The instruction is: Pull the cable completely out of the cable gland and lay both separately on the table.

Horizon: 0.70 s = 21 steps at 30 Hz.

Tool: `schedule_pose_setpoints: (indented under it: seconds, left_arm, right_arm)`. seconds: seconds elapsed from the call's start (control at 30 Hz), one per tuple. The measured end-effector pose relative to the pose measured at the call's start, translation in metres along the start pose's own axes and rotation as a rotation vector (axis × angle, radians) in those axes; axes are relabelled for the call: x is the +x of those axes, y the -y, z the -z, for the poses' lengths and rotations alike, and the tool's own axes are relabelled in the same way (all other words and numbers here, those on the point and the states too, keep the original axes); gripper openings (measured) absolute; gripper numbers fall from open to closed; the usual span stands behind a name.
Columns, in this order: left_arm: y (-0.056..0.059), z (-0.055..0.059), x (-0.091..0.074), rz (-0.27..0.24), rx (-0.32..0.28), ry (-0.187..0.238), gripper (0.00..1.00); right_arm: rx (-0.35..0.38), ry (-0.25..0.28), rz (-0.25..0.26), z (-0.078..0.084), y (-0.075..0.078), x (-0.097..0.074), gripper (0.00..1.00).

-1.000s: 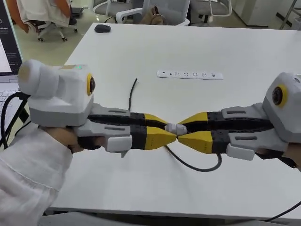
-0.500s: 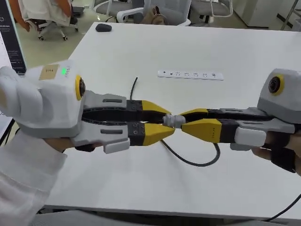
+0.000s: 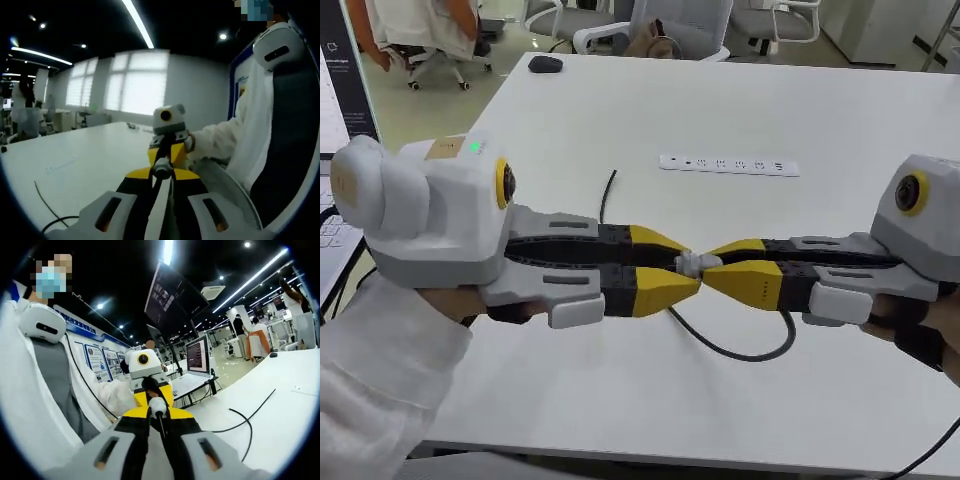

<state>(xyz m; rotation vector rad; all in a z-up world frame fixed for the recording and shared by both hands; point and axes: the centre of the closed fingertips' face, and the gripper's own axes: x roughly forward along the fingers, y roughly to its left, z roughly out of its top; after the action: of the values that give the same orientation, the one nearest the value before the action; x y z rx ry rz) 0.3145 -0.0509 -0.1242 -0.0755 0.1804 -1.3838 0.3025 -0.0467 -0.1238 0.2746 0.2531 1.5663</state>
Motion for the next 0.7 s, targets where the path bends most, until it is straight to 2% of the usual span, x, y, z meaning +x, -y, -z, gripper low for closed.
schedule_pose_setpoints:
  seconds: [0.03,0.07,0.1,0.13,0.17,0.2,0.23,0.3,0.43,0.57,0.7]
  left_arm:
    - [0.000,0.000,0.000,0.002,-0.009,0.001,0.16]
    - [0.001,0.000,0.000,0.009,-0.062,0.001,0.16]
    - [0.001,0.000,0.000,0.011,-0.095,0.000,0.16]
    - [0.002,0.002,0.000,0.026,-0.189,-0.008,0.16]
    - [0.001,0.001,0.000,0.033,-0.204,0.003,0.16]
    - [-0.001,0.001,0.000,0.034,-0.175,0.016,0.16]
    - [0.001,0.001,0.000,0.036,-0.170,0.025,0.16]
    - [0.004,0.000,0.000,0.056,-0.213,0.038,0.16]
    - [0.006,0.002,0.001,0.071,-0.242,0.038,0.16]
    - [0.008,0.002,0.001,0.096,-0.318,0.042,0.16]
    - [0.007,0.002,0.000,0.087,-0.300,0.055,0.16]
  right_arm:
    - [-0.017,0.003,0.002,-0.001,0.000,0.000,0.10]
    - [-0.023,0.001,0.003,0.000,-0.001,0.000,0.10]
    - [-0.062,0.004,0.008,-0.001,0.000,0.000,0.10]
    - [-0.118,0.008,0.012,-0.003,0.000,0.001,0.10]
    - [-0.120,-0.002,0.012,-0.002,-0.002,0.000,0.10]
    - [-0.113,-0.001,0.011,-0.002,-0.003,0.000,0.10]
    - [-0.135,0.000,0.007,-0.004,-0.003,-0.001,0.10]
    - [-0.167,-0.004,-0.004,-0.004,-0.006,-0.001,0.10]
    - [-0.216,-0.023,-0.011,-0.002,-0.008,0.000,0.10]
    - [-0.343,-0.042,-0.027,-0.002,-0.012,0.001,0.10]
    - [-0.336,-0.050,-0.023,-0.002,-0.010,0.002,0.10]
